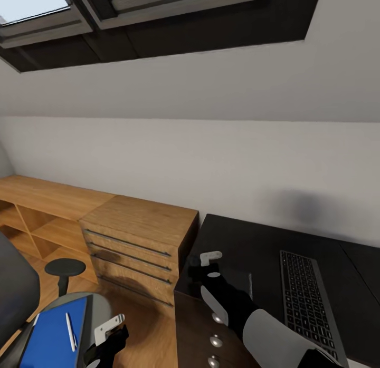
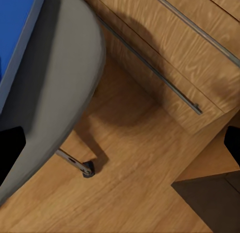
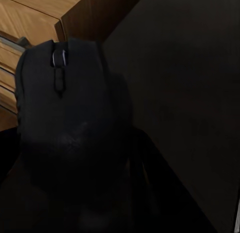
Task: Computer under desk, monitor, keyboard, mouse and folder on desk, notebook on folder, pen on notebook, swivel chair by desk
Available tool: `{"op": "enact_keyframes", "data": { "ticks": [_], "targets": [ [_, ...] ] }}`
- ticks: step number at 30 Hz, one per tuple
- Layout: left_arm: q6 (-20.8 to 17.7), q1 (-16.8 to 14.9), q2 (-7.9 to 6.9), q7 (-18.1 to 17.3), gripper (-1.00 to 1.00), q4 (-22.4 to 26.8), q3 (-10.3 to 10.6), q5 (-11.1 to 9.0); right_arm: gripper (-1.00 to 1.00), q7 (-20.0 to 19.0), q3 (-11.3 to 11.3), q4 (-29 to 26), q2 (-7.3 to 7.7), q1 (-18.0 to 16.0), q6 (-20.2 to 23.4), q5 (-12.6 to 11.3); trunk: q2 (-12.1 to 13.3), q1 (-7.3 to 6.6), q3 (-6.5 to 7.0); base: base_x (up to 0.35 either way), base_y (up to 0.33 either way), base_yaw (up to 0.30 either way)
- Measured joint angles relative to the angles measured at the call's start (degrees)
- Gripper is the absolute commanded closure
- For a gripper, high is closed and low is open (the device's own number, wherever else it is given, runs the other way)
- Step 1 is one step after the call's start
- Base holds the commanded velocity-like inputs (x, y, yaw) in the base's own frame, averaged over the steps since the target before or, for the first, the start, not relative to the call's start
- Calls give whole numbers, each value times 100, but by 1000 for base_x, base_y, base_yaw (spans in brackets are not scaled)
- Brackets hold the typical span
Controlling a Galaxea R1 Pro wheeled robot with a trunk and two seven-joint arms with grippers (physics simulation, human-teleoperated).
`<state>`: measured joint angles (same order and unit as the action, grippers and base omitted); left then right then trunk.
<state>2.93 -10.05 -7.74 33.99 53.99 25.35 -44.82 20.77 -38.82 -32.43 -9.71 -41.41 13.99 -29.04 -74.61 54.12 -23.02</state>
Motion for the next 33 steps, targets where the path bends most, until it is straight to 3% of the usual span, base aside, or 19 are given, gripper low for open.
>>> {"op": "enact_keyframes", "data": {
  "ticks": [6, 7, 8, 11, 17, 33],
  "targets": [
    [107, 0, 1, 10, -100, 79, 7, 6, 100, 8, -6, -3, 0, 0, 3, 4, -241, 132, -108, 0, 0, 0],
    [212, 0, 1, 12, -100, 111, 7, 7, 100, 10, -7, -2, 0, 0, 5, 5, -281, 154, -126, 0, 0, 0],
    [618, 25, 0, 19, -100, 169, 18, 9, 100, 7, -8, -4, 0, 0, 27, 4, -321, 176, -144, 0, 0, 0],
    [922, 319, -36, 46, -100, 612, 35, 10, 100, 4, -9, -8, 0, 0, 84, 4, -442, 242, -198, 0, 0, 0],
    [977, 490, -82, 53, -100, 829, 39, 9, 100, 4, -9, -6, 0, 0, 100, 5, -682, 373, -306, 0, 0, 0],
    [975, 511, -106, 54, -100, 854, 39, 7, 100, 8, -9, -3, 0, 0, 101, 5, -1324, 725, -593, 0, 0, 0]
  ]
}}
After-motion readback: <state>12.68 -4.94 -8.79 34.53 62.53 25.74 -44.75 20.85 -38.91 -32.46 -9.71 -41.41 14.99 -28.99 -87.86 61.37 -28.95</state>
